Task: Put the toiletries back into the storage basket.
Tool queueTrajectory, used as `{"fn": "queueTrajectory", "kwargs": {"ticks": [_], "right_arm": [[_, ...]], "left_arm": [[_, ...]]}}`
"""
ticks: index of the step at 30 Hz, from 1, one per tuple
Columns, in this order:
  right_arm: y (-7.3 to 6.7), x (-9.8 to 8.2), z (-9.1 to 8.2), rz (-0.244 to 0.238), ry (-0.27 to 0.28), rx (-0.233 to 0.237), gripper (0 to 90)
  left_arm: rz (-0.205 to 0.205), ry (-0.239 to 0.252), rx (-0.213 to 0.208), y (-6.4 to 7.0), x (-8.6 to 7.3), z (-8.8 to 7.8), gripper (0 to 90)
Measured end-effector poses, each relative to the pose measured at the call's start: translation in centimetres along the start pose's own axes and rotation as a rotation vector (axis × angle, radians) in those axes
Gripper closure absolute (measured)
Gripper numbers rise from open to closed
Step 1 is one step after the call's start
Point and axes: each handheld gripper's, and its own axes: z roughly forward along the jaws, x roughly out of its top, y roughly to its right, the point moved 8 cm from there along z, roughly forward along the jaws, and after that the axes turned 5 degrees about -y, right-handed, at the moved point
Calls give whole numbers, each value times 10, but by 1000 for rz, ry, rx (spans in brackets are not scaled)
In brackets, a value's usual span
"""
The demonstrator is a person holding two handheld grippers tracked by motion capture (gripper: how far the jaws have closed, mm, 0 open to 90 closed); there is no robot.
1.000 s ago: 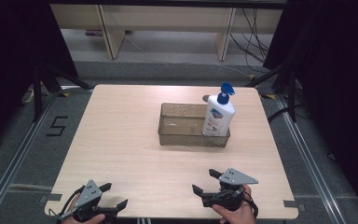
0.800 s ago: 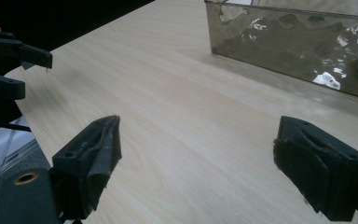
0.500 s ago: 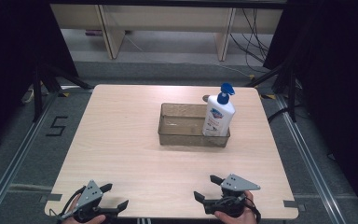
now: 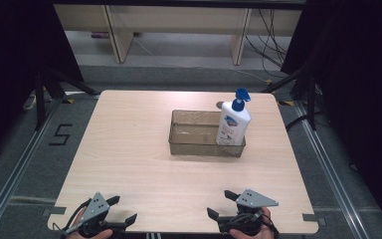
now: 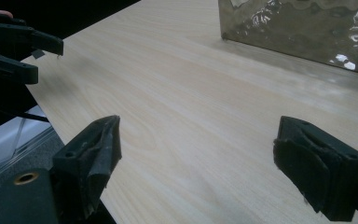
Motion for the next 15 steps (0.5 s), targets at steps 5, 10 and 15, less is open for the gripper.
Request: {"fn": "queueTrajectory", "kwargs": {"ticks": [5,10,15], "right_arm": [[-4,-2,-1,44,-14,9,156],[-4,-2,0,48,-17,7,156],[-4,-2,1,42,-12,13,156]], "left_arm": [[1,0,-5,0,0,0,150],[-2,0,-3,0,0,0,150],[-1,-2,-4,0,0,1,150]]}}
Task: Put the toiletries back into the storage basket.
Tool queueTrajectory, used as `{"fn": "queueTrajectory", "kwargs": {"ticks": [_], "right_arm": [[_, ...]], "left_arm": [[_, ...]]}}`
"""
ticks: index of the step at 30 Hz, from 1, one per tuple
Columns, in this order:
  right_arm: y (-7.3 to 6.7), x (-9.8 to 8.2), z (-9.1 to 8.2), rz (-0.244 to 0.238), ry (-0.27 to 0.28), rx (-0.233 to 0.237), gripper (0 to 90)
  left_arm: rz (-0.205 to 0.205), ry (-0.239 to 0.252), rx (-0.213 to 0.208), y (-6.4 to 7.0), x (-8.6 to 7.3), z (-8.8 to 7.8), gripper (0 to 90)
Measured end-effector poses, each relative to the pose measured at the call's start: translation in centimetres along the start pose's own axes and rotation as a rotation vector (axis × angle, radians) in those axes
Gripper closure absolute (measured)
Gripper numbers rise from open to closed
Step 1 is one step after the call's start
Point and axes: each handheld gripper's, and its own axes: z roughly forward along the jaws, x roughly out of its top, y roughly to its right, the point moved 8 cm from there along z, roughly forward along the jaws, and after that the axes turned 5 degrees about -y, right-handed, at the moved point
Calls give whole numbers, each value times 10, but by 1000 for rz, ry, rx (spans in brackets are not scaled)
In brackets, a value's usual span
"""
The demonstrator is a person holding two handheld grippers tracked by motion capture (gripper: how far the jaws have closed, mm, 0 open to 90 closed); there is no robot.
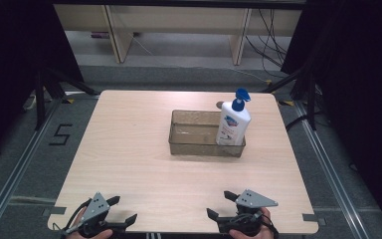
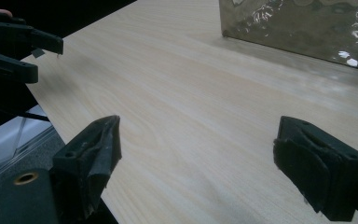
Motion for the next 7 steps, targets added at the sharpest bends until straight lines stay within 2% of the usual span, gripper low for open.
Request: {"fn": "queueTrajectory", "kwargs": {"ticks": [1,2,4,5,6,7], "right_arm": [[-1,0,0,1,-2,3,156],[3,1,0,-35,8,-7,156],[3,2,1,-31,9,-8,156],[3,1,1,-33,8,-6,156],[2,1,1,-25,8,1,156],[4,2,2,-30,12,-11,156]], "left_arm": [[1,-1,2,-1,0,1,150],[0,-3,3,-1,0,1,150],[-2,-4,3,-1,-1,1,150],[11,-12,4,-2,-1,0,150],[-3,1,3,0,0,0,150],[17,-15,9,-2,-1,-2,150]]}}
